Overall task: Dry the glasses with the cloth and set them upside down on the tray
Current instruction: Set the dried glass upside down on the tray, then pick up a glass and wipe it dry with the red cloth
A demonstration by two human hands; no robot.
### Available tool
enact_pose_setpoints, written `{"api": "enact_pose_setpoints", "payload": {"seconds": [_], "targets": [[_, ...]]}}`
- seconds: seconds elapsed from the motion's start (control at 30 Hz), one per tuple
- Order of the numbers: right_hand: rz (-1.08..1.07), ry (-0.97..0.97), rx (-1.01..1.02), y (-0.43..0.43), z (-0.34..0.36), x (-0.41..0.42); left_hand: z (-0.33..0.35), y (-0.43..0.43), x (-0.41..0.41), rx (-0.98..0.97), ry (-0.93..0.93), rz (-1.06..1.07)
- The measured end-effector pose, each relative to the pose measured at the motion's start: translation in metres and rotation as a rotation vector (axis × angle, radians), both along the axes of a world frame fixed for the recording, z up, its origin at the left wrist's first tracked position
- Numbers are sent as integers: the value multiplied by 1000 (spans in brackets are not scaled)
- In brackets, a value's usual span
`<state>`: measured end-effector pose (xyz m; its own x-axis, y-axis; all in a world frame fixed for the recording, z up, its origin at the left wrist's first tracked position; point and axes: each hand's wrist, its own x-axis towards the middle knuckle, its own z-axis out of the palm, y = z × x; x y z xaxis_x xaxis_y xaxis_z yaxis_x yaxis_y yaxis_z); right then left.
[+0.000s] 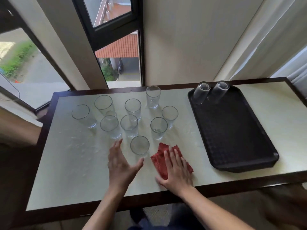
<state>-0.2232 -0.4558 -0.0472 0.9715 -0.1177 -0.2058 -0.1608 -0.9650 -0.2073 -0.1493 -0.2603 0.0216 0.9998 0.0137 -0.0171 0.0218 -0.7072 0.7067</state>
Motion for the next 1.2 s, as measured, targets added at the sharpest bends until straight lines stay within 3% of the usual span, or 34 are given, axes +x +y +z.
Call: {"api": "enact_pose_setpoints", "payload": {"seconds": [0.1,0.3,0.47,0.6,0.77,0.87,0.97,1.03,1.1,1.2], "targets": [[-108,11,-17,15,-7,-1,-7,0,12,-112,141,-74],[-169,19,94,20,9,10,-15,-20,19,-268,179,-72],[-484,75,576,-3,39,18,-21,-23,18,-304,163,-27],[-733,54,1009,-25,75,19,-2,-20,9,-483,247,38],[-647,-78,1434,-19,141,9,43,-35,-3,-754,313,34],[-341,-136,1357,-2,173,6,66,-56,-9,-907,330,-15],[-46,-358,902,15,180,5,92,-79,-10,-1098,342,-27],[24,-477,632,19,182,9,110,-94,-14,-1179,343,-15],[-5,-561,602,17,185,15,119,-106,-18,-1196,313,14],[-169,-554,867,5,197,34,122,-118,-23,-1147,292,74]]}}
